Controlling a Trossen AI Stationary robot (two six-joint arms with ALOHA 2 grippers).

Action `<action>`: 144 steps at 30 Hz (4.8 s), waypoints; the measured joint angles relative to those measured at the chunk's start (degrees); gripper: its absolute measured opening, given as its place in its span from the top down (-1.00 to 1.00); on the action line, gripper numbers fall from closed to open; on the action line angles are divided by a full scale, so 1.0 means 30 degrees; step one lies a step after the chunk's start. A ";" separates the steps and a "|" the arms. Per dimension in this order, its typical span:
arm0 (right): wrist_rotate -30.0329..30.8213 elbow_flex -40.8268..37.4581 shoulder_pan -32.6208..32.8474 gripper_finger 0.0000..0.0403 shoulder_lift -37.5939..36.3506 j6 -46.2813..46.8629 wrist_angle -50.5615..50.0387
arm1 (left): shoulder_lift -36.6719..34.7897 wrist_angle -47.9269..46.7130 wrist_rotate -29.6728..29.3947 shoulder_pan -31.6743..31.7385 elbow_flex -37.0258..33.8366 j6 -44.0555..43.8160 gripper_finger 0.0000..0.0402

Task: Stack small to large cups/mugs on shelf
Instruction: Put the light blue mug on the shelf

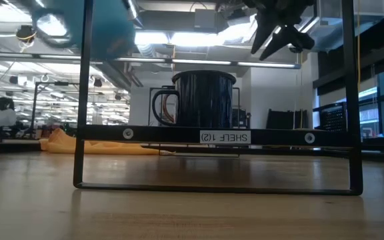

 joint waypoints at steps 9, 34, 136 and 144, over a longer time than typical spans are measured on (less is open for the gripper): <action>-0.0018 -0.0007 0.0315 0.41 0.0300 0.2167 -0.0526 | 0.3775 -0.0820 0.1801 0.0729 0.5515 0.3506 0.98; 0.3328 -0.0015 0.3803 0.41 -0.0416 0.3027 -0.2163 | 1.1700 -0.2393 0.3606 0.0216 1.2624 0.4979 0.98; 0.7031 -0.0015 0.5850 0.41 -0.1588 0.6479 -0.3636 | 1.5920 0.1779 0.1773 -0.1311 1.2629 0.6796 0.69; 0.7023 -0.0015 0.5850 0.41 -0.1588 0.6478 -0.3723 | 1.5920 0.2616 0.1364 -0.1245 1.2625 0.7002 0.69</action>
